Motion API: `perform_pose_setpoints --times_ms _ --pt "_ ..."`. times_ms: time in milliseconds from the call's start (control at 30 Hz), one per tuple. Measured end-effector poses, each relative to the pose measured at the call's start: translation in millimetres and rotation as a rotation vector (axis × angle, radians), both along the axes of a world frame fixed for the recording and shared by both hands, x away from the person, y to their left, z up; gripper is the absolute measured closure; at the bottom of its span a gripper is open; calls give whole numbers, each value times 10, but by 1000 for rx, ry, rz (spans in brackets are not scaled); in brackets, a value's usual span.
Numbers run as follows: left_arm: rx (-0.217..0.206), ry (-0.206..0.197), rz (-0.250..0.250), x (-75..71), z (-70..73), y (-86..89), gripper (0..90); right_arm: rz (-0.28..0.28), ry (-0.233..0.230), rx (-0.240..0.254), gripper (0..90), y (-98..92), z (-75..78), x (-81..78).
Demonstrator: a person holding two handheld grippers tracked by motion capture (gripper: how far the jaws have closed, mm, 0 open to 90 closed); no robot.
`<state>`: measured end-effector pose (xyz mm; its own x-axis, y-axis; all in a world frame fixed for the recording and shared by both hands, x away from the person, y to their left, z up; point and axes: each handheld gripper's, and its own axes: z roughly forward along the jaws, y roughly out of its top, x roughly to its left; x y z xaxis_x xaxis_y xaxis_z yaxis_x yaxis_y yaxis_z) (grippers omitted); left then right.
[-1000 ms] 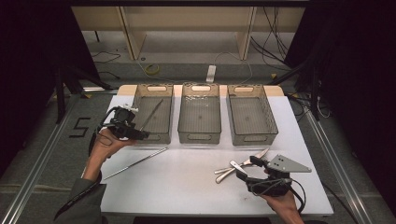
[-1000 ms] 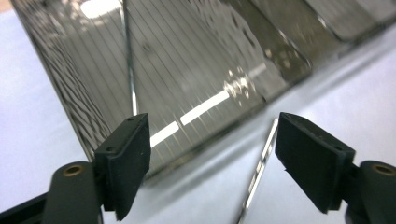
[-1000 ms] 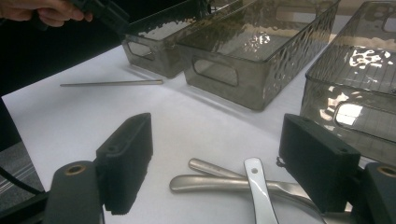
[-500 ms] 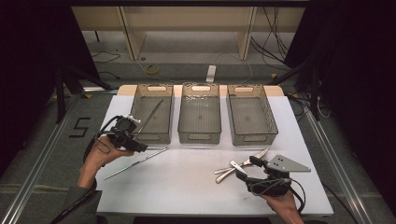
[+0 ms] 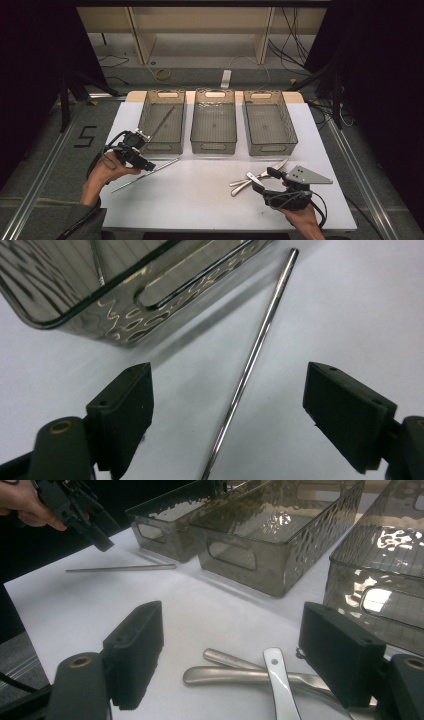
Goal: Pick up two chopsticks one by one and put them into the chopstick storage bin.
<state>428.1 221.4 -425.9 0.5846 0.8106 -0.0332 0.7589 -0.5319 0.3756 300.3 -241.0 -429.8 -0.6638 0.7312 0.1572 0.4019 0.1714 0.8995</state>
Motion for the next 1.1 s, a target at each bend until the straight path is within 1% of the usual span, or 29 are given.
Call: perform_pose_setpoints --times_ms 67,100,133,233,300,333,367,400,433,567,600,667,700,767,933,1033,1100 --pt "7 5 2 2 -8 10 212 0 1 0 268 1 -1 2" --pt "22 12 5 2 -30 26 227 0 0 0 268 1 0 1" --pt "22 12 5 2 -30 26 244 0 -1 0 268 1 1 -1" --pt "22 36 -18 -10 -54 22 313 1 -4 -2 268 2 3 -2" --pt "24 39 -19 -11 -62 15 352 2 -4 -5 268 5 2 -4" --pt "39 48 -30 -8 -87 4 368 2 -4 -5 268 6 1 -3" --pt "39 48 -30 -8 -87 4 385 2 -4 -5 268 6 1 -3" --pt "59 61 -42 -6 -115 -6 402 2 -5 -6 268 4 2 -3" --pt "59 61 -42 -6 -115 -6 413 2 -5 -6 268 3 3 -3" --pt "86 88 -52 -1 -164 -28 470 2 -7 -8 268 6 3 -5" --pt "87 90 -52 -2 -176 -36 470 2 -7 -8 268 6 3 -5" --pt "90 101 -63 9 -208 -46 512 5 -8 -9 268 10 1 -4" --pt "90 101 -63 9 -208 -46 528 6 -9 -9 268 11 0 -3" --pt "92 115 -63 9 -249 -53 558 6 -9 -10 268 11 0 -3" --pt "95 132 -76 17 -294 -50 610 6 -8 -13 268 17 0 -5" --pt "90 129 -75 18 -290 -50 637 8 -9 -14 268 19 0 -6" --pt "88 132 -85 16 -292 -50 656 7 -9 -14 268 18 0 -4"
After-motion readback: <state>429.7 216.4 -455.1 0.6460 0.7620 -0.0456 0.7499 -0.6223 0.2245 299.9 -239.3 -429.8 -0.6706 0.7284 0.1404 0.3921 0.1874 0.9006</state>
